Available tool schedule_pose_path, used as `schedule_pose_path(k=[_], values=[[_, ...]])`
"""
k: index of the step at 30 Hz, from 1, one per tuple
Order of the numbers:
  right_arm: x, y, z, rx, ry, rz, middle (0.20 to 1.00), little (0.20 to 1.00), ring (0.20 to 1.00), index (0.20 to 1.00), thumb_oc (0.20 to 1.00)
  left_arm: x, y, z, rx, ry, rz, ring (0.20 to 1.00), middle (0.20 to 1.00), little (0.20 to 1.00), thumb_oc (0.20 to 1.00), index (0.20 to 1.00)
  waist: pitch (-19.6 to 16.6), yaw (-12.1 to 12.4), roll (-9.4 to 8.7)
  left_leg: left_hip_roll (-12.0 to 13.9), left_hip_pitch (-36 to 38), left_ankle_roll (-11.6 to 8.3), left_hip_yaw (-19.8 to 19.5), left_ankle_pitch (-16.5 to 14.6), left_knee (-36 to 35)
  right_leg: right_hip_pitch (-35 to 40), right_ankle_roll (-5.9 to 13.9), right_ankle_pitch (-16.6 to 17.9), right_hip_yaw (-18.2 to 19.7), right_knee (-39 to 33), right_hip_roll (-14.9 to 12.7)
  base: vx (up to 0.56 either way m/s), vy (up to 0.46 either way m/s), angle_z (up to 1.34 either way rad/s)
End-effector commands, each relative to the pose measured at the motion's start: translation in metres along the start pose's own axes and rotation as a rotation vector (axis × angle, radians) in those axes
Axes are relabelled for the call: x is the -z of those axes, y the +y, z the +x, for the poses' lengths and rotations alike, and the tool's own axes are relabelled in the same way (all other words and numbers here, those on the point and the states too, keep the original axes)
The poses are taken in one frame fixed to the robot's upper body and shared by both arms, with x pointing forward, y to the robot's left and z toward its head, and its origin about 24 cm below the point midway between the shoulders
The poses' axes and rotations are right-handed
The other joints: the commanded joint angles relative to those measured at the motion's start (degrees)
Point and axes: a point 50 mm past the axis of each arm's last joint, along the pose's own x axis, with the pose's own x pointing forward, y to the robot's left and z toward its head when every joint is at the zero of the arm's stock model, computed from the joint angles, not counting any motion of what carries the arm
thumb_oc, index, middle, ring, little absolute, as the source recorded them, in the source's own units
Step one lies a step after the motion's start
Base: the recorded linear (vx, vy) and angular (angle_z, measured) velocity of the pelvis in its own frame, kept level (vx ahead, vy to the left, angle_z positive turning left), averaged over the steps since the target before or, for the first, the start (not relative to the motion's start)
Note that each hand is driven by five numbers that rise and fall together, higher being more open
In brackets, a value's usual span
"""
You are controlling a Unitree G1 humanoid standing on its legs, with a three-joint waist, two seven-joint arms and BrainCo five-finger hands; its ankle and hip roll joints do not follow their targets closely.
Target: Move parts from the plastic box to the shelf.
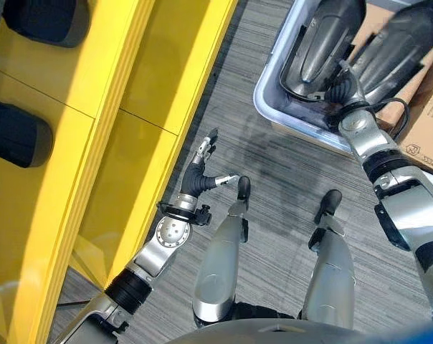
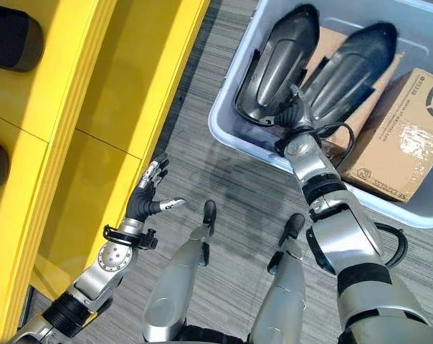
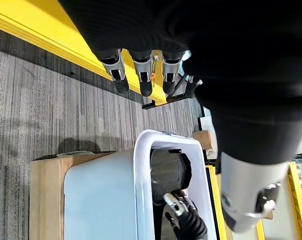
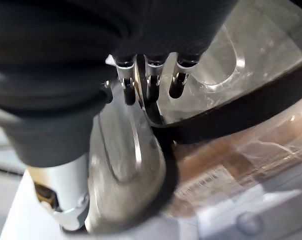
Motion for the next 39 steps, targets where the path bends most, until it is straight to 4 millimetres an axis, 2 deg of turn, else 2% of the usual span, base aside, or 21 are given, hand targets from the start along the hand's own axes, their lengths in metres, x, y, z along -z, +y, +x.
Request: schedule_pose_path(k=[1, 3, 6, 9, 12, 13, 15, 16, 21, 27, 28, 34, 35, 37, 39], values=[[-0.084, 0.007, 0.0, -0.067, -0.383, -0.076, 1.0, 1.0, 1.0, 1.0, 1.0, -0.029, -0.006, 0.002, 0.052, -0.147, -0.056, 1.0, 1.0, 1.0, 1.0, 1.0, -0.1, 3.1, 3.01, -3.6, -3.9, 2.02, -1.0, 3.8, 0.2, 0.6, -3.14, -5.1, -2.2, 6.4, 3.4, -0.03, -0.061, -0.02], [-0.091, 0.014, -0.005, -0.083, -0.461, -0.175, 1.0, 1.0, 1.0, 1.0, 1.0, -0.029, -0.006, 0.002, 0.058, -0.147, -0.052, 1.0, 1.0, 1.0, 1.0, 1.0, -0.1, 3.1, 2.49, -3.5, -3.6, 2.03, -0.9, 4.0, -0.3, 1.1, -2.96, -4.5, -2.3, 5.2, 3.7, -0.04, -0.081, -0.01], [-0.097, 0.015, -0.007, -0.067, -0.496, -0.212, 1.0, 1.0, 1.0, 1.0, 1.0, -0.03, -0.007, 0.002, 0.072, -0.146, -0.042, 1.0, 1.0, 1.0, 1.0, 1.0, -0.1, 3.2, 2.25, -3.4, -3.4, 1.99, -1.0, 4.1, -0.6, 1.4, -2.91, -4.2, -2.3, 4.7, 3.9, -0.03, -0.052, -0.02], [-0.097, 0.009, -0.005, 0.061, -0.496, -0.236, 1.0, 1.0, 1.0, 1.0, 1.0, -0.029, -0.009, 0.002, 0.079, -0.144, -0.048, 1.0, 1.0, 1.0, 1.0, 1.0, -0.1, 3.0, 2.35, -3.4, -2.7, 2.07, -0.8, 4.2, -1.1, 2.0, -2.92, -4.0, -2.3, 4.0, 4.0, 0.0, 0.0, 0.0], [-0.093, -0.019, -0.003, 0.358, -0.504, -0.22, 1.0, 1.0, 1.0, 1.0, 1.0, -0.03, -0.014, 0.001, 0.08, -0.148, -0.066, 1.0, 1.0, 1.0, 1.0, 1.0, -0.1, 2.2, 2.83, -3.3, -1.5, 2.18, -0.3, 4.1, -2.1, 2.8, -2.71, -3.6, -1.9, 2.7, 4.1, -0.05, 0.067, -0.03], [-0.097, -0.032, -0.006, 0.476, -0.555, -0.186, 1.0, 1.0, 1.0, 1.0, 1.0, -0.031, -0.015, 0.001, 0.064, -0.159, -0.068, 1.0, 1.0, 1.0, 1.0, 1.0, -0.1, 1.7, 3.17, -3.3, -1.0, 2.26, 0.0, 4.1, -2.4, 3.2, -2.64, -3.5, -1.6, 2.3, 4.1, -0.04, 0.108, -0.1], [-0.112, -0.048, -0.016, 0.595, -0.68, -0.125, 1.0, 1.0, 1.0, 1.0, 1.0, -0.033, -0.018, 0.0, 0.053, -0.16, -0.097, 1.0, 1.0, 1.0, 1.0, 1.0, -0.1, 0.7, 3.73, -3.3, 0.0, 2.27, 0.3, 4.1, -3.0, 3.6, -2.57, -3.5, -1.1, 1.9, 4.1, -0.02, 0.132, -0.19], [-0.124, -0.054, -0.023, 0.618, -0.763, -0.102, 1.0, 1.0, 1.0, 1.0, 1.0, -0.032, -0.019, -0.001, 0.049, -0.152, -0.117, 1.0, 1.0, 1.0, 1.0, 1.0, -0.1, 0.2, 3.97, -3.4, 1.1, 2.27, 0.5, 4.0, -3.4, 4.4, -2.56, -3.5, -0.8, 1.3, 4.1, -0.01, 0.101, -0.17], [-0.158, -0.062, -0.036, 0.622, -0.894, -0.072, 1.0, 1.0, 1.0, 1.0, 1.0, -0.031, -0.023, -0.004, 0.055, -0.142, -0.139, 1.0, 1.0, 1.0, 1.0, 1.0, -0.1, -0.5, 4.4, -3.5, 4.2, 2.16, 0.8, 3.9, -4.7, 7.1, -2.55, -3.4, -0.4, -0.1, 4.1, 0.0, 0.04, -0.08], [-0.178, -0.065, -0.043, 0.573, -0.931, -0.061, 1.0, 1.0, 1.0, 1.0, 1.0, -0.029, -0.025, -0.006, 0.06, -0.131, -0.139, 1.0, 1.0, 1.0, 1.0, 1.0, -0.1, -0.9, 4.66, -3.6, 7.5, 1.98, 0.7, 3.5, -5.5, 10.5, -2.53, -3.8, -0.3, -1.1, 4.0, 0.01, 0.011, 0.0], [-0.175, -0.063, -0.041, 0.557, -0.875, -0.01, 1.0, 1.0, 1.0, 1.0, 1.0, -0.028, -0.025, -0.007, 0.056, -0.126, -0.142, 1.0, 1.0, 1.0, 1.0, 1.0, -0.1, -1.2, 4.6, -3.5, 8.5, 1.96, 0.8, 3.3, -5.6, 11.4, -2.55, -3.8, -0.1, -1.3, 3.9, 0.06, 0.046, -0.01], [-0.121, -0.061, -0.028, 0.596, -0.573, 0.172, 1.0, 1.0, 1.0, 1.0, 1.0, -0.022, -0.021, -0.013, 0.044, -0.11, -0.154, 1.0, 1.0, 1.0, 1.0, 1.0, -0.1, -2.5, 4.63, -3.1, 11.1, 1.96, 1.5, 2.8, -6.6, 13.8, -2.2, -3.3, 0.5, -3.3, 3.6, 0.04, 0.033, 0.0], [-0.102, -0.06, -0.023, 0.601, -0.467, 0.247, 1.0, 1.0, 1.0, 1.0, 1.0, -0.021, -0.021, -0.014, 0.042, -0.113, -0.153, 1.0, 1.0, 1.0, 1.0, 1.0, -0.1, -2.8, 4.6, -3.1, 11.3, 2.03, 1.7, 2.6, -6.8, 13.9, -2.09, -3.1, 0.5, -3.6, 3.6, 0.03, 0.011, -0.04], [-0.083, -0.062, -0.018, 0.622, -0.374, 0.309, 1.0, 1.0, 1.0, 1.0, 1.0, -0.021, -0.021, -0.013, 0.04, -0.113, -0.149, 1.0, 1.0, 1.0, 1.0, 1.0, -0.1, -3.1, 4.47, -3.0, 11.1, 2.07, 1.9, 2.3, -6.5, 13.8, -2.05, -3.1, 0.5, -3.6, 3.5, 0.03, -0.004, -0.04], [-0.074, -0.065, -0.017, 0.639, -0.341, 0.334, 1.0, 1.0, 1.0, 1.0, 1.0, -0.021, -0.021, -0.012, 0.035, -0.114, -0.151, 1.0, 1.0, 1.0, 1.0, 1.0, -0.1, -3.2, 4.48, -3.0, 10.8, 2.12, 2.0, 2.2, -6.2, 13.5, -2.02, -3.1, 0.5, -3.5, 3.5, 0.02, 0.002, -0.06]])
